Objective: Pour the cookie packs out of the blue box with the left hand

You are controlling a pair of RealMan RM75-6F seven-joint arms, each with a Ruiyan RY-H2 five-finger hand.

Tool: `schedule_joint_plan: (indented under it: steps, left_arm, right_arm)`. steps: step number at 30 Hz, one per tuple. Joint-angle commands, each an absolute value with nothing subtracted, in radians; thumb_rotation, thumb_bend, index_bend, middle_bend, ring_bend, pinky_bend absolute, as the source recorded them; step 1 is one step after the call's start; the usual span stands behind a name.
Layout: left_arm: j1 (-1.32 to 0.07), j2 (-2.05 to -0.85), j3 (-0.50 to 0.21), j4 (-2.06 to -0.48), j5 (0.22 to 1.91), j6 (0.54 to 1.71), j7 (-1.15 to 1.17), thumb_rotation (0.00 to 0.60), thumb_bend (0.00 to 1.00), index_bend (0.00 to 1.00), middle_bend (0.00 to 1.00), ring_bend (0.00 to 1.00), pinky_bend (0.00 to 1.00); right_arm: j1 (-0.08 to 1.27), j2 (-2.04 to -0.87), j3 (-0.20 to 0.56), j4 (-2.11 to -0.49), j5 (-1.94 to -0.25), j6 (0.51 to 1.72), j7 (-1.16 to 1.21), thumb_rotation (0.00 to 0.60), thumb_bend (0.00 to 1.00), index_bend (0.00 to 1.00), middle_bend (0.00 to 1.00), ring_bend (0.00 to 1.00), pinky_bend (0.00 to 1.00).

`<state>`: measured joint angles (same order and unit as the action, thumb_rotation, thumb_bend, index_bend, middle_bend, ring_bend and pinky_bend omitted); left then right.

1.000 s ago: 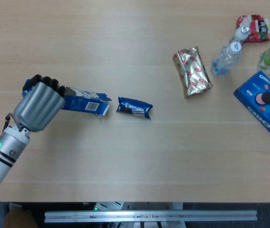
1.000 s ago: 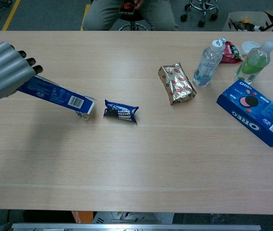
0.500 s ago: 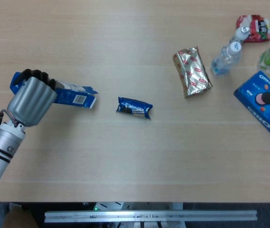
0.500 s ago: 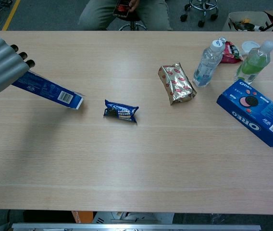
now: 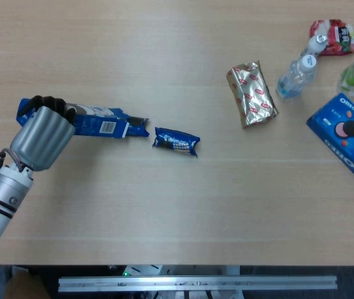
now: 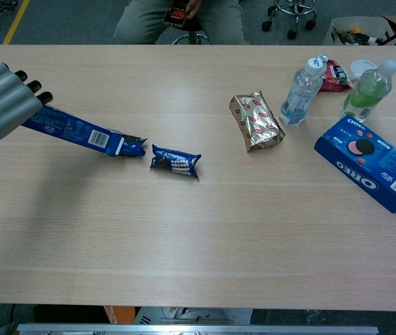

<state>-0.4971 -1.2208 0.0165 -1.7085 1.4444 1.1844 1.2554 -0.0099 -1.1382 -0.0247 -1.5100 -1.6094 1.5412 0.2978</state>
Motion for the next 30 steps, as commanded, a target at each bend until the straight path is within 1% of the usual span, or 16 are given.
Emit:
schedule_joint_plan:
  steps: [1,11,15,18,20,25,30]
  left_arm:
    - [-0.497,-1.211,0.015,-1.714,1.445,1.186,1.251,0.6,0.27,0.35,0.42,0.46,0.65]
    - [-0.472,-1.18,0.011,-1.707,1.43,1.214,1.19,0.6,0.27,0.35,0.42,0.46,0.65]
    - [-0.46,-1.16,0.011,-1.7,1.435,1.228,1.122,0.6,0.27,0.35,0.42,0.46,0.65]
    - [-0.448,-1.147,0.004,-1.695,1.436,1.243,1.035,0.6,0.27,0.35,0.42,0.46,0.65]
    - [-0.438,-1.139,-0.005,-1.705,1.408,1.24,0.963,0.6,0.27,0.35,0.42,0.46,0.65]
    - [-0.432,-1.135,-0.024,-1.733,1.349,1.214,0.843,0.6,0.27,0.35,0.42,0.46,0.65]
    - [-0.432,-1.134,-0.032,-1.763,1.333,1.183,0.695,0.6,0.27,0.35,0.42,0.46,0.65]
  right_arm:
    - [-0.011,-1.139,-0.025,-1.509,-1.609,1.542,0.299,0.6,0.23,0.19,0.25,0.16,0.18]
    - [-0.012,-1.136,-0.024,-1.508,-1.612,1.549,0.302,0.6,0.23,0.19,0.25,0.16,0.18]
    - [-0.012,-1.136,-0.025,-1.51,-1.612,1.549,0.301,0.6,0.23,0.19,0.25,0.16,0.18]
    - [-0.012,-1.136,-0.025,-1.513,-1.613,1.548,0.298,0.6,0.23,0.19,0.25,0.16,0.18]
    - [-0.011,-1.134,-0.026,-1.515,-1.615,1.547,0.295,0.6,0.23,0.19,0.25,0.16,0.18]
    - [-0.01,-1.133,-0.026,-1.52,-1.614,1.545,0.29,0.6,0.23,0.19,0.25,0.16,0.18]
    - [-0.012,-1.128,-0.026,-1.523,-1.611,1.546,0.288,0.6,0.23,0.19,0.25,0.16,0.18]
